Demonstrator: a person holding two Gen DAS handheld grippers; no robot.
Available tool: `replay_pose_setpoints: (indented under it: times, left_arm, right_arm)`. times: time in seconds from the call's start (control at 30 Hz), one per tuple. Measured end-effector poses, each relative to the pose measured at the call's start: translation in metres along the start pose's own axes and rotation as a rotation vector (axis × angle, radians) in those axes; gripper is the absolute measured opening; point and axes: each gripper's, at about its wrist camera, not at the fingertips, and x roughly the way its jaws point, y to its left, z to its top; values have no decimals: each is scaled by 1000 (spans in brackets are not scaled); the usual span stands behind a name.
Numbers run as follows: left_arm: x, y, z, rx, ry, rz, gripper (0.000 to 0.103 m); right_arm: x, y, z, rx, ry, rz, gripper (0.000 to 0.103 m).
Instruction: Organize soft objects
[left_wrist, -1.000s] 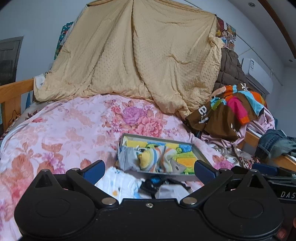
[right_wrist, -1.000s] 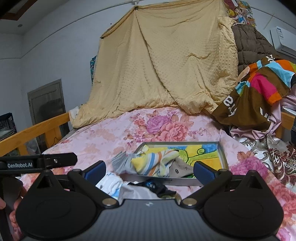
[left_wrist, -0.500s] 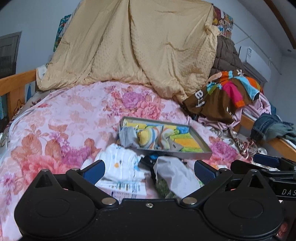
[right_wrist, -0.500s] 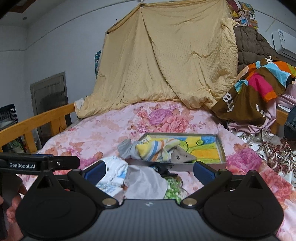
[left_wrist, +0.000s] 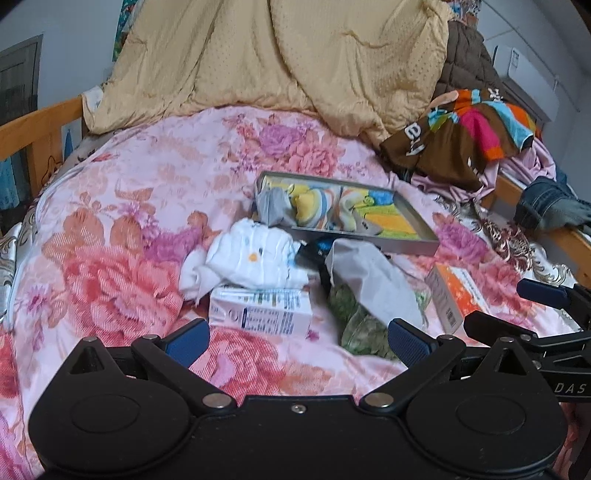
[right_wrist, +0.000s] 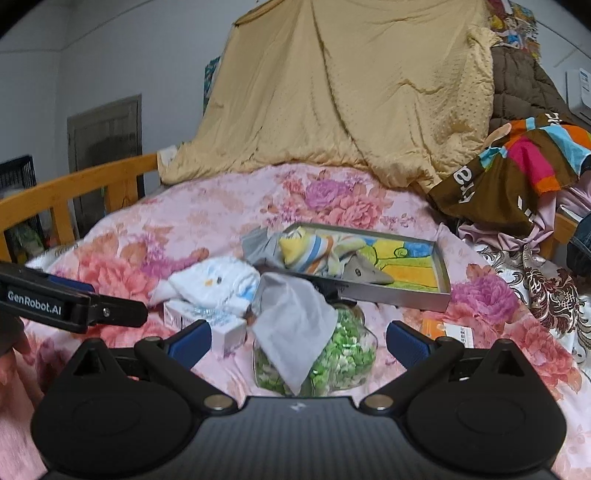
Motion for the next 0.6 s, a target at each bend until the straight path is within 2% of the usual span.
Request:
replay_pose_setpoints:
  times: [0.17,0.6]
  left_arm:
    - [4,2,-2,-6,38,25,102]
    - [9,7,-1,-47,74,78,102]
  right_arm:
    - [5,5,-4,-22,41,10,103]
    - [13,8,-9,-46,88,8,103]
